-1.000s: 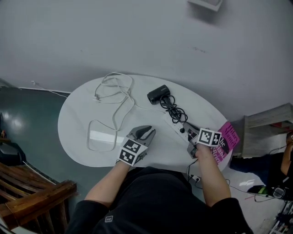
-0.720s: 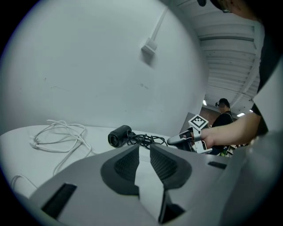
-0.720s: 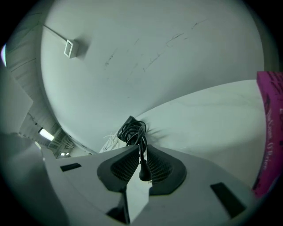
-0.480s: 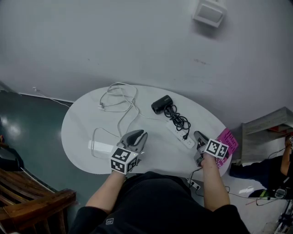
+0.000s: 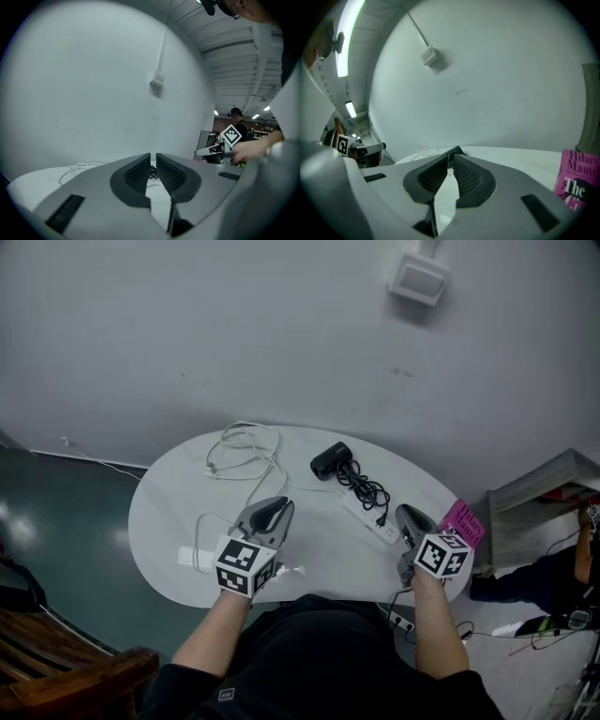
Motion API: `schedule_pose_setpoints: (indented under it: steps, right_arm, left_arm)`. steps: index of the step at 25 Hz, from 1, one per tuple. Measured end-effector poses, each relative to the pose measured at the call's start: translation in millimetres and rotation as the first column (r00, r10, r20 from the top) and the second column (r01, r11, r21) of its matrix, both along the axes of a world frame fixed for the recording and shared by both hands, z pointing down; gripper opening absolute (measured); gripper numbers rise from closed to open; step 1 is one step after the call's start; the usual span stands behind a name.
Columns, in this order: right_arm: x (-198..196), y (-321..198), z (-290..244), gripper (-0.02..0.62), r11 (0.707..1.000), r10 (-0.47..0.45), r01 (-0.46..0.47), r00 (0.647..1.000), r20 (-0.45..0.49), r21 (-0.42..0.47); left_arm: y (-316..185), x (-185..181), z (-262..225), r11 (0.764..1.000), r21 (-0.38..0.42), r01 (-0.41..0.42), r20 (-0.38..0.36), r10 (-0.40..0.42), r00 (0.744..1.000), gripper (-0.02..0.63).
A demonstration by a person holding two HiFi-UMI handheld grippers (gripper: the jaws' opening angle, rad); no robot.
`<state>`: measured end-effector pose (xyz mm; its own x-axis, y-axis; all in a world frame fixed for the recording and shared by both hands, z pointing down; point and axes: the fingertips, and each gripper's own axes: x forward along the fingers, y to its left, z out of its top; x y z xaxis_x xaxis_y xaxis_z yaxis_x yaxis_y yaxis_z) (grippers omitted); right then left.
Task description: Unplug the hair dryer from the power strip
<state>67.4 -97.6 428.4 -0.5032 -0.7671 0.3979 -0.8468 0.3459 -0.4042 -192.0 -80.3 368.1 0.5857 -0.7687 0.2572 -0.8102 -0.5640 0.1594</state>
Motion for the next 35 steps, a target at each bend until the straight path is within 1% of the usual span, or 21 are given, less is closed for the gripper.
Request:
schedule_pose_setpoints:
  steps: [3,7,10,12,13,16,18,21,25,29,33,35]
  right_arm:
    - [-15.3,0.1,-30.9,0.043,0.995,-0.059,0.062,0.997,-0.040,0.075]
    - [-23.3,-9.3,-78.6,0.043,0.974,-0.135,0.147,0.988,-0.077,0.173]
    - [-15.0,-24.9,-116.3,0.041,0.953,-0.116,0.144,0.986,-0.117,0.265]
    - [-8.7,-32.6,-142.2,0.041,0.933,-0.094,0.127,0.989,-0.113,0.336]
    - [-7.7,-33.5,-154.2,0.041,0.921,-0.098,0.128,0.990,-0.101,0.367]
    - [-11.9,-27.3,-183.6,0.040,0.878,-0.139,0.162,0.987,-0.083,0.450]
    - [-12.7,-21.8,-198.5,0.040,0.855,-0.148,0.169,0.986,-0.082,0.491]
    - [-4.9,-17.2,-216.8,0.038,0.833,-0.143,0.157,0.987,-0.068,0.531]
    - [15.1,-19.0,-226.5,0.035,0.815,-0.087,0.111,0.994,-0.070,0.568]
    - [32.0,-22.2,-222.6,0.034,0.814,-0.032,0.080,0.995,-0.092,0.576]
    - [30.4,-24.2,-209.2,0.034,0.825,-0.052,0.098,0.994,-0.098,0.557]
    - [25.5,-22.4,-205.0,0.034,0.824,-0.069,0.122,0.991,-0.117,0.553]
  left_arm:
    - [-4.8,-5.2,-15.1,0.999,0.029,0.025,0.005,-0.025,1.000,0.038]
    - [-19.3,-3.5,-42.5,0.996,0.074,0.052,0.021,-0.053,0.998,0.035]
    - [-31.3,4.6,-66.9,0.993,0.106,0.056,0.036,-0.060,0.998,0.035]
    - [-36.1,13.5,-83.7,0.989,0.132,0.059,0.046,-0.065,0.997,0.035]
    - [-36.8,19.1,-92.3,0.987,0.147,0.061,0.045,-0.068,0.997,0.035]
    - [-34.9,35.6,-118.8,0.978,0.197,0.068,0.032,-0.075,0.997,0.035]
    - [-34.0,44.1,-134.9,0.972,0.226,0.071,0.024,-0.079,0.997,0.035]
    - [-34.8,55.2,-154.3,0.965,0.253,0.075,0.001,-0.078,0.997,0.035]
    - [-39.4,63.5,-163.4,0.953,0.292,0.078,0.040,-0.094,0.995,0.035]
    - [-45.3,69.4,-160.0,0.954,0.289,0.081,0.026,-0.093,0.995,0.034]
    - [-50.5,67.5,-152.0,0.954,0.281,0.101,0.043,-0.118,0.992,0.034]
    - [-49.3,66.3,-149.1,0.954,0.277,0.112,0.044,-0.129,0.991,0.034]
